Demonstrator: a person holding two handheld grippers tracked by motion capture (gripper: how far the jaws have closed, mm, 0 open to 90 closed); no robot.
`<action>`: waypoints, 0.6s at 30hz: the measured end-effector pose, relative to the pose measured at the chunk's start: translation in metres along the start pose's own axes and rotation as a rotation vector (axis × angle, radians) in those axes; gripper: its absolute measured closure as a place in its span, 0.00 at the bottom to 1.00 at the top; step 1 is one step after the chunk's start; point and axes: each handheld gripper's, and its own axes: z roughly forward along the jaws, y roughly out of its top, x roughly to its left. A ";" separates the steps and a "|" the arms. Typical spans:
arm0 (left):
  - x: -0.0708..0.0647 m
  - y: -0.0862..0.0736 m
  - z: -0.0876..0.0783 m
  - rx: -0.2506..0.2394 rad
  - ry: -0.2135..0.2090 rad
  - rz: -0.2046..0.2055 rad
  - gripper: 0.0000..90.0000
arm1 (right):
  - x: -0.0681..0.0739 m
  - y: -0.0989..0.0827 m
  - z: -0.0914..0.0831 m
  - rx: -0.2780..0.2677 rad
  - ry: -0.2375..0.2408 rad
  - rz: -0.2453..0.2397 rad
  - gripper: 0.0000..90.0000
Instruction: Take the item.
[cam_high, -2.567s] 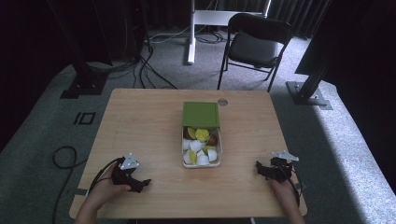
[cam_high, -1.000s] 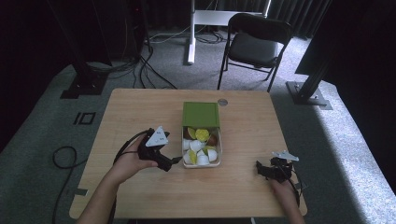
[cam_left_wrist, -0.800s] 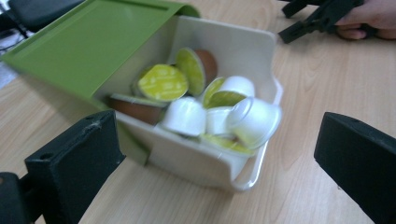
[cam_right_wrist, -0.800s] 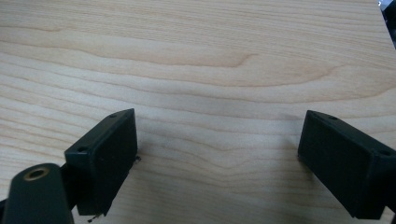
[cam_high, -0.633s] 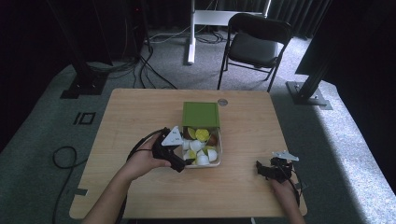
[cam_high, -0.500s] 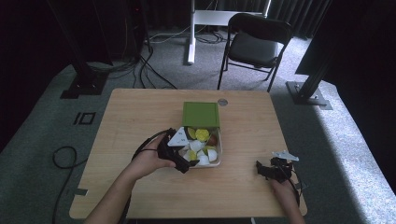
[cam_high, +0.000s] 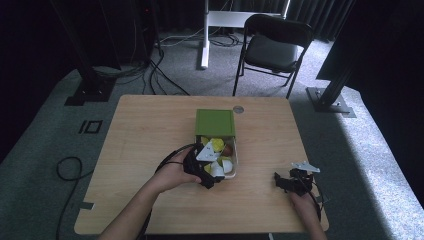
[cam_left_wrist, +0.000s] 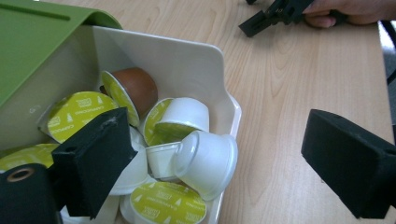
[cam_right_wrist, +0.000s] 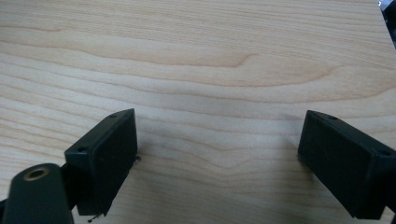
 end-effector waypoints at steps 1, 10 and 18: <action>-0.001 0.000 0.002 0.006 -0.007 0.001 0.11 | 0.000 0.000 0.000 0.000 0.000 0.001 0.13; -0.008 -0.004 0.019 0.078 -0.007 -0.005 0.19 | 0.000 0.000 0.000 0.001 0.000 -0.001 0.13; -0.011 -0.004 0.030 0.131 0.028 -0.009 0.26 | 0.000 0.000 0.000 0.000 0.000 0.000 0.13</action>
